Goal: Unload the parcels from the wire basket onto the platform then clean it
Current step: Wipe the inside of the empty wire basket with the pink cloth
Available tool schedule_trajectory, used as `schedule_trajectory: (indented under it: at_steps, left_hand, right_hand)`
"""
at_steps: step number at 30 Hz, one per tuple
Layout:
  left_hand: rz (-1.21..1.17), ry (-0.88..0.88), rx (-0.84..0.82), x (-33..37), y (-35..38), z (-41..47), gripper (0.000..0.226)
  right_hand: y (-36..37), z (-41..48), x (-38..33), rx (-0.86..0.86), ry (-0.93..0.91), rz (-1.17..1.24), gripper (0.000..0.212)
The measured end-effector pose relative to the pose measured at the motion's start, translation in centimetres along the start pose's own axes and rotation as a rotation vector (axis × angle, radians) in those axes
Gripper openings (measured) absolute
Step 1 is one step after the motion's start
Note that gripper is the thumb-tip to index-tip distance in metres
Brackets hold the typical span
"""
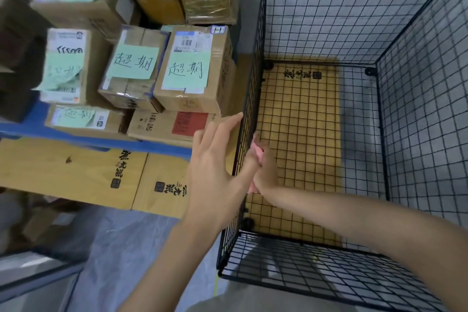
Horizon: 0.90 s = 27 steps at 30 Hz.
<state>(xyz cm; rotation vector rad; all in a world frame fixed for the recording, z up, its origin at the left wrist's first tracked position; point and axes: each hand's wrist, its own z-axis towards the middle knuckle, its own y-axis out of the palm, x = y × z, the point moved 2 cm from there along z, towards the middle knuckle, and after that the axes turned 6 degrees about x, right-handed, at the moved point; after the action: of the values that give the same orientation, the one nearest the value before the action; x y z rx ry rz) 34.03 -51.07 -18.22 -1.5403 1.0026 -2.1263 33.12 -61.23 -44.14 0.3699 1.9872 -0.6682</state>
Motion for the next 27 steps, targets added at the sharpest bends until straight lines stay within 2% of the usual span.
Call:
schedule_trajectory:
  at_steps: [2, 4, 5, 9, 13, 18, 23, 27]
  left_hand:
    - [-0.009, 0.003, -0.001, 0.1, -0.2, 0.0, 0.053]
    - [-0.008, 0.007, -0.006, -0.2, -0.1, -0.2, 0.053]
    - [-0.007, 0.013, -0.006, -0.3, -0.1, -0.3, 0.054]
    - [-0.012, 0.035, 0.005, -0.4, 0.0, -0.3, 0.054]
    - [-0.037, 0.036, 0.017, -0.6, 0.1, -0.3, 0.054]
    - [-0.049, 0.035, 0.024, -0.6, 0.0, -0.3, 0.055]
    - [-0.052, 0.019, 0.029, -0.6, 0.0, -0.3, 0.054]
    - [-0.051, 0.015, 0.027, -0.5, 0.1, -0.3, 0.053]
  right_hand:
    - [-0.7, -1.1, -1.6, 0.0, 0.033, 0.007, 0.07]
    - [-2.2, -3.6, -6.0, -0.008, 0.02, 0.065, 0.035]
    - [-3.0, -4.5, -7.9, 0.0, -0.002, 0.109, 0.027]
    - [-6.0, -7.5, -13.9, -0.076, -0.008, 0.259, 0.031]
    - [-8.2, -10.9, -17.2, -0.184, -0.185, 0.348, 0.026]
    - [-7.4, -11.3, -14.7, -0.183, -0.271, 0.297, 0.02]
    - [-3.9, -8.9, -8.5, -0.048, -0.079, 0.119, 0.03]
    - [-1.7, -6.3, -2.6, -0.049, 0.02, 0.02, 0.023]
